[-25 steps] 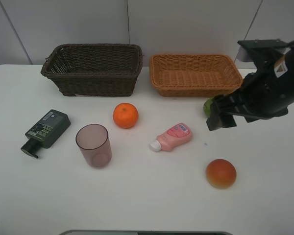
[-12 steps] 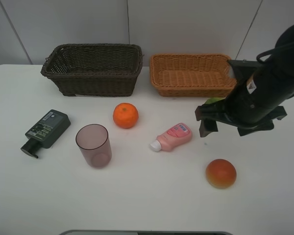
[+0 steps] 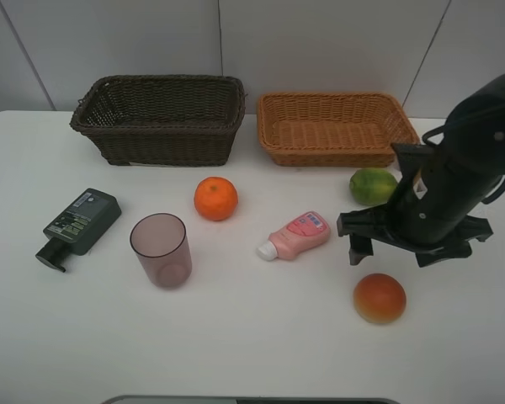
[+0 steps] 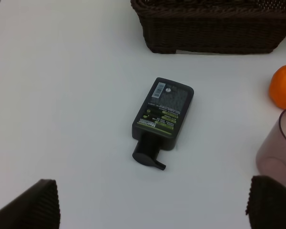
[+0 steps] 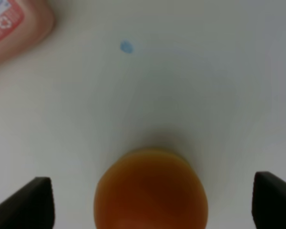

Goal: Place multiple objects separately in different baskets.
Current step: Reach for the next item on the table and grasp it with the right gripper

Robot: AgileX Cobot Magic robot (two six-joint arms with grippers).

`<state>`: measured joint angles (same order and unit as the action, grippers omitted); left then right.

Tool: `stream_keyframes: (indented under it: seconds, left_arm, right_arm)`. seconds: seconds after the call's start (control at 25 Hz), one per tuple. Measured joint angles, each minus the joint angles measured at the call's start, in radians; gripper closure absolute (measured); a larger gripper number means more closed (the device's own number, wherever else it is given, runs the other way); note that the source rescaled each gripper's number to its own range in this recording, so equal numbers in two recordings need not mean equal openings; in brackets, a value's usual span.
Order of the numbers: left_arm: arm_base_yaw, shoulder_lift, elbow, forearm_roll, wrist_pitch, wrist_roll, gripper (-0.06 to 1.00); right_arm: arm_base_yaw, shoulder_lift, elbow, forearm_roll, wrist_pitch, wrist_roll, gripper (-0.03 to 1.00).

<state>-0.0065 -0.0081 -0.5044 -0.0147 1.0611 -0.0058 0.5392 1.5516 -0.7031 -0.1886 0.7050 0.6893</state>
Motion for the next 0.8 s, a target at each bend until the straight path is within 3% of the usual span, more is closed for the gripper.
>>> stream_keyframes:
  seconds: [0.32, 0.8]
  left_arm:
    - [0.000, 0.000, 0.000, 0.000, 0.000, 0.000, -0.06]
    - [0.000, 0.000, 0.000, 0.000, 0.000, 0.000, -0.06]
  right_arm:
    - [0.000, 0.000, 0.069, 0.020, -0.089, 0.030, 0.17]
    - [0.000, 0.000, 0.069, 0.025, -0.115, 0.047, 0.17]
